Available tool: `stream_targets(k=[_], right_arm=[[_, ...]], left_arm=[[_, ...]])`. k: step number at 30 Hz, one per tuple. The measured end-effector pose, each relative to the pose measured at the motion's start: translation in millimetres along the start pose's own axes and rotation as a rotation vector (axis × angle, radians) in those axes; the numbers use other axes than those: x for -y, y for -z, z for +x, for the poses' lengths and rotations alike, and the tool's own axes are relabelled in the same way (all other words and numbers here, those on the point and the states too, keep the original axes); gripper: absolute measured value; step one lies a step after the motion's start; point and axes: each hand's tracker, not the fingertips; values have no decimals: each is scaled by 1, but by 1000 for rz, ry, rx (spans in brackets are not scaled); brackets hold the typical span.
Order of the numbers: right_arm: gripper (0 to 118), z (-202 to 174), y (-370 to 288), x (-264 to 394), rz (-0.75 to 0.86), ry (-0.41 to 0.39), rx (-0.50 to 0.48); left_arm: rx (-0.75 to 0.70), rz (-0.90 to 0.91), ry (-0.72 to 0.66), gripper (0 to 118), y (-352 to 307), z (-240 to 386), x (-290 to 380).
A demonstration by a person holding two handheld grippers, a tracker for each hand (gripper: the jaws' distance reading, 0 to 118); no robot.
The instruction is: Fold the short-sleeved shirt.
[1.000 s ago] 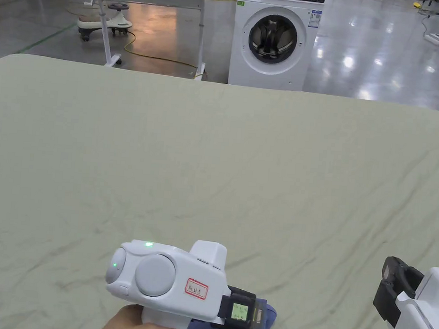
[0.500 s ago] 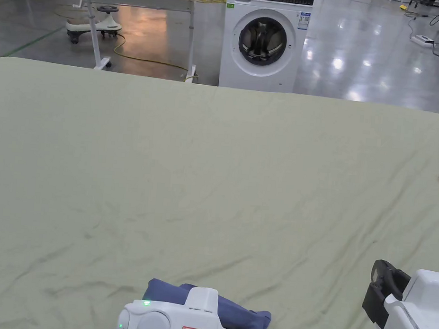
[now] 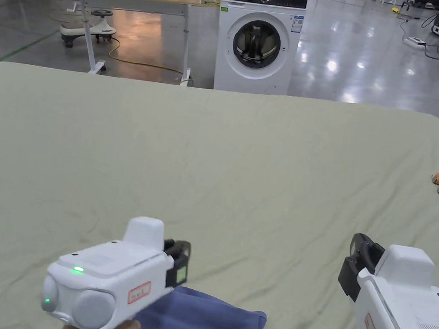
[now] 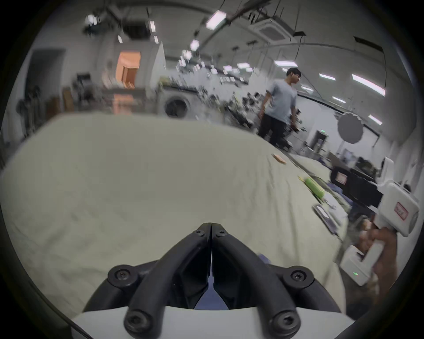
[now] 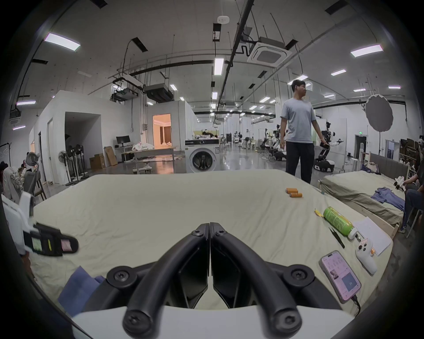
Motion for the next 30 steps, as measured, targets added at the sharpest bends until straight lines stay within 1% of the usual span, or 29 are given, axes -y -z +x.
stream_targets(k=[5, 9, 12, 15, 17, 19, 21, 23, 26, 27, 28, 30], right_arm=[[0, -13, 2, -12, 75, -2, 9], [0, -20, 2, -18, 111, -12, 11], [0, -23, 0, -19, 118, -19, 9], [0, -26, -5, -17, 101, -28, -3], [0, -32, -12, -12, 84, -34, -14], [0, -42, -22, -2, 58, -49, -49], [0, -58, -31, 15, 3, -63, -92], [0, -74, -38, 33, -70, -60, -176], [0, -104, -44, 69, -169, -100, -248], [0, -111, -44, 80, -201, -97, -269], [0, -117, -43, 89, -225, -95, -284], [0, -127, -35, 109, -252, -114, -271]], left_arm=[[-242, 192, 103, 1, -26, -18, -12], [-366, 330, 112, 1, -47, -32, -10], [-436, 369, 124, 1, -56, -42, -5], [-434, 360, 102, 1, -65, -51, -2], [-455, 357, 115, 1, -70, -55, 2], [-468, 354, 125, 1, -75, -57, 7], [-462, 348, 123, 1, -80, -61, 10], [-463, 337, 113, 1, -81, -64, 15], [-462, 317, 102, 1, -83, -69, 21], [-457, 311, 96, 1, -84, -70, 23], [-452, 306, 91, 1, -85, -71, 25], [-443, 288, 85, 1, -85, -73, 29]])
